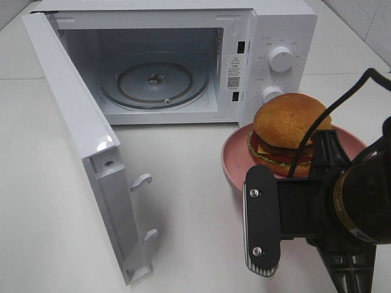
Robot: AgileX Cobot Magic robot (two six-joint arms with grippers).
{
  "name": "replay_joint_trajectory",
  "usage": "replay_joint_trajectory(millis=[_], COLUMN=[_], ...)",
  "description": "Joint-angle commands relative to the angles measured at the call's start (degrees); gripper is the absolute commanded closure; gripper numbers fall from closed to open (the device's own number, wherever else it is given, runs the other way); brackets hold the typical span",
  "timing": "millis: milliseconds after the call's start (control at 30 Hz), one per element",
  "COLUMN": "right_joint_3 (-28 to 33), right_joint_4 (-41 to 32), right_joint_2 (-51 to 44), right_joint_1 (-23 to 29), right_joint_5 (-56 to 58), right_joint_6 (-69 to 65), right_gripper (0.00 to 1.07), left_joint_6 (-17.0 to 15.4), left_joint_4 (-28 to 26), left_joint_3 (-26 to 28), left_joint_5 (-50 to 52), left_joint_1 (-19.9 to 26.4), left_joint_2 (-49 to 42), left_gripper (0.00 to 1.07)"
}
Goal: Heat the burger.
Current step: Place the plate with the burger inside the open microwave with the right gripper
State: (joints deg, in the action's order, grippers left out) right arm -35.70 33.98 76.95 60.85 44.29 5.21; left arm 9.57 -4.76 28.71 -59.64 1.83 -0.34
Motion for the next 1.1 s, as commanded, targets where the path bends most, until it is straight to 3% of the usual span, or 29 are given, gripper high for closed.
replay_joint_trajectory(millis=[33, 333, 867, 1100], right_joint_3=[0.06, 0.06, 0.06, 0.06], right_joint_4=[3.72, 3.55, 2.86, -3.78], right_joint_2=[-0.40, -0.40, -0.40, -0.40], right_joint_1=[0.00, -1.26, -13.64, -17.99], right_joint_5=[-1.66, -7.16, -21.77, -27.27], right_joint_6=[3.50, 13.52, 31.00, 42.17], right_gripper=[1.06, 1.06, 1.06, 1.06], left_joint_6=[-0.17, -0.17, -0.17, -0.17], left_joint_4=[-0.17, -0.17, -0.17, -0.17], left_joint_3=[-0.17, -0.17, -0.17, -0.17], left_joint_5=[0.11, 0.11, 0.11, 0.11], left_joint_1=[0.11, 0.11, 0.11, 0.11], left_joint_2=[-0.40, -0.40, -0.40, -0.40], left_gripper=[0.07, 0.07, 0.07, 0.07])
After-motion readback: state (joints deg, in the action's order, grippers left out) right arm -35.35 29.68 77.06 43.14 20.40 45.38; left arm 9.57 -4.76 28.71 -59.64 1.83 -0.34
